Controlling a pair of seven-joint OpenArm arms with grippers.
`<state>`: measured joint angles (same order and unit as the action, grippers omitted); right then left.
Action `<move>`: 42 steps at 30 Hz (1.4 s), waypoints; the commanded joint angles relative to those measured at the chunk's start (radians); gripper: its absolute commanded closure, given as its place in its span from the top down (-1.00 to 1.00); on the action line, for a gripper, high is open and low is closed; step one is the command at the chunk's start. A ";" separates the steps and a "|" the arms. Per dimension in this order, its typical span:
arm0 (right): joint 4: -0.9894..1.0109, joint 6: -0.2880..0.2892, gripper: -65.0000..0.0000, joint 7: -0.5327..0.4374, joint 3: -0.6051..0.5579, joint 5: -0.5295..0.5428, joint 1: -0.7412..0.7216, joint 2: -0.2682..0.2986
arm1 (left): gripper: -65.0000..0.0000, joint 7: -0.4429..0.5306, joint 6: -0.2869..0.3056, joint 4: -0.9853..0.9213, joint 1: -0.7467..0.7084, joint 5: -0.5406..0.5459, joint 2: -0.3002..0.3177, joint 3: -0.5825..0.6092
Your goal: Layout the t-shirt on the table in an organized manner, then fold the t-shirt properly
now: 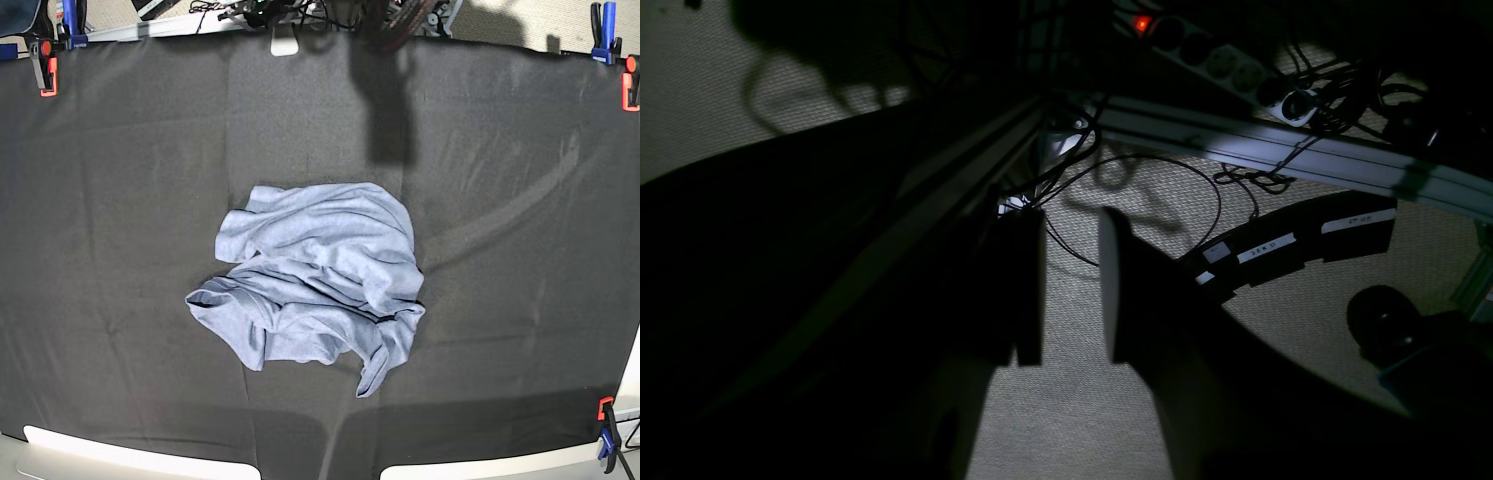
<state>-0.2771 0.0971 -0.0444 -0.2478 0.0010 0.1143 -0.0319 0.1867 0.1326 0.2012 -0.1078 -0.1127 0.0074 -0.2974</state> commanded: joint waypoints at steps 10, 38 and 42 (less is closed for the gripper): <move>-0.008 0.009 -0.58 -0.009 -0.002 0.002 0.003 -0.004 | -0.60 0.013 0.013 0.003 -0.003 -0.003 -0.006 -0.002; -0.231 0.011 -0.58 0.020 -0.002 0.061 0.218 0.101 | -0.60 0.002 0.013 0.255 -0.246 0.050 -0.004 -0.002; -0.383 0.011 -0.58 0.027 -0.002 0.174 0.333 0.156 | -0.60 -0.062 0.014 0.393 -0.340 0.136 0.007 -0.002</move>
<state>-0.6590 0.1028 -0.0151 -0.2485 0.1673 0.4381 0.1234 0.1146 0.1394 0.5930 -0.4362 0.0219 0.0116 -0.2977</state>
